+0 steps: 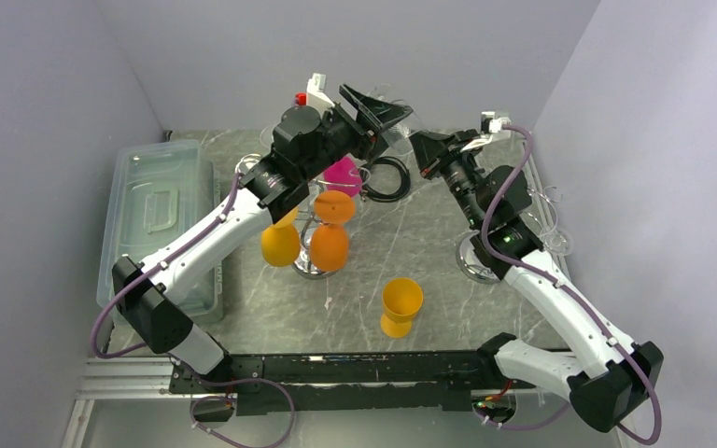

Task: Take the wine glass off the wine glass rack
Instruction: Place the wine glass at the center of the board.

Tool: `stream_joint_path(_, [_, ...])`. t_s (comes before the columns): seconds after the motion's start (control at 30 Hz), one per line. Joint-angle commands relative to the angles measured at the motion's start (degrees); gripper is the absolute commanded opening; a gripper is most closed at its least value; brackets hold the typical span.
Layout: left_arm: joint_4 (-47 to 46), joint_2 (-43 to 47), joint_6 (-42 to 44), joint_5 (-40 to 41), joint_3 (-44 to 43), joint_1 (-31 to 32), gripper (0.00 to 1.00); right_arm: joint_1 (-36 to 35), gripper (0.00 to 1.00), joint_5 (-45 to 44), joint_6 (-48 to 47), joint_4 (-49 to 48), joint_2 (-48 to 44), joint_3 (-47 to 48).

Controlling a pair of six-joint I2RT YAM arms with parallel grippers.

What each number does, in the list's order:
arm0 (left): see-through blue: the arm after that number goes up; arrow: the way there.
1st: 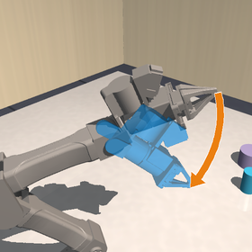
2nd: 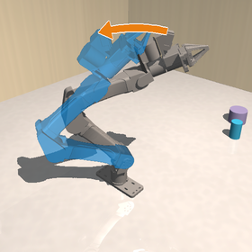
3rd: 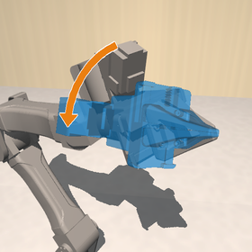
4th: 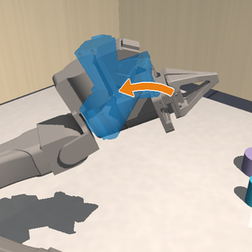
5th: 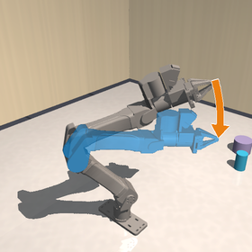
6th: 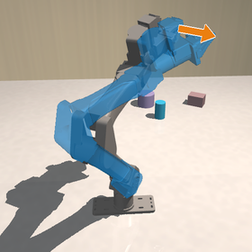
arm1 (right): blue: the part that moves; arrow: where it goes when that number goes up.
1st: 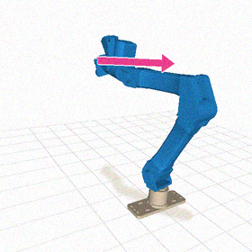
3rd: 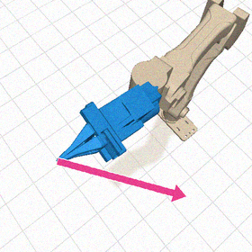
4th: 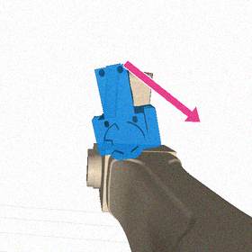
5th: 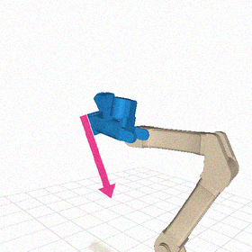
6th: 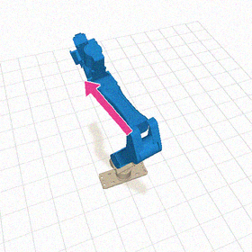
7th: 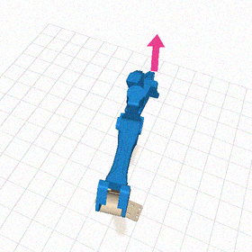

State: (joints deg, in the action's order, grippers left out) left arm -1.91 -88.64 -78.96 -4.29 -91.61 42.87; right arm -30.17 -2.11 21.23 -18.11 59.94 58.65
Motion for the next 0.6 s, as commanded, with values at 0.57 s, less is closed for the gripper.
stream_joint_path(0.57, [6.82, 2.30, 20.24, 3.78, -6.21, 1.03, 0.99, -1.47, 0.00, -18.20, 8.85, 23.24, -4.80, 14.54])
